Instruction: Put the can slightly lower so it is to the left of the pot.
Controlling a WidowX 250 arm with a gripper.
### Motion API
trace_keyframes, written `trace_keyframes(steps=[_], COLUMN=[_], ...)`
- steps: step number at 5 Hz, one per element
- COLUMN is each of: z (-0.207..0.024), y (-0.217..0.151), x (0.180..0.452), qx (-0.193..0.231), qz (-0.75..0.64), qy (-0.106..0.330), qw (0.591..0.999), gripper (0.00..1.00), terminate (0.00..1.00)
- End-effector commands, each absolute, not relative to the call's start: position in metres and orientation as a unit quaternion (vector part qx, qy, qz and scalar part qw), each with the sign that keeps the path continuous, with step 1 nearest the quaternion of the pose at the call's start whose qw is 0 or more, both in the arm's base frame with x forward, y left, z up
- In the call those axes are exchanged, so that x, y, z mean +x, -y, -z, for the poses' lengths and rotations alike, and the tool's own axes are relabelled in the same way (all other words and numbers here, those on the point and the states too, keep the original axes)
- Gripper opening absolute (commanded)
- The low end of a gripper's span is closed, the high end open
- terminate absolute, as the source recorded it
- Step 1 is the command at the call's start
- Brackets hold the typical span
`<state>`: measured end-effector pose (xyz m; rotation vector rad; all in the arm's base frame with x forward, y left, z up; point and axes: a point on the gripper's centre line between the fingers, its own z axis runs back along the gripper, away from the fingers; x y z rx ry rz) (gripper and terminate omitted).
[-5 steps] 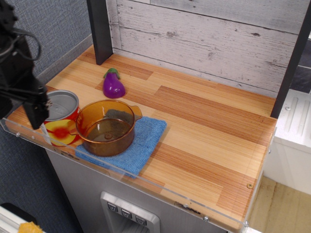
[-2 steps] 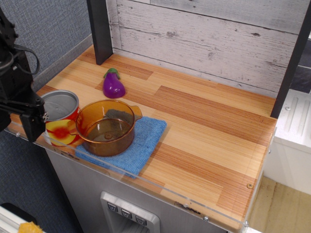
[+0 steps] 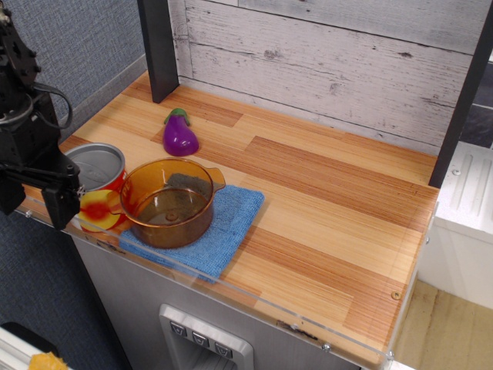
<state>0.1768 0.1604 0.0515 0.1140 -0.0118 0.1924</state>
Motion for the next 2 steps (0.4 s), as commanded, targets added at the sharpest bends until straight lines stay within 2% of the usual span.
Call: trace_keyframes(steps=[1, 2], z=[-0.0594, -0.0601], y=[-0.1653, -0.1719], x=[0.2008, 0.2103], qx=[0.048, 0.049], qz=[-0.097, -0.110], qy=[0.026, 0.028], qw=[0.994, 0.992], gripper=[1.00, 1.00], terminate=[0.00, 0.00])
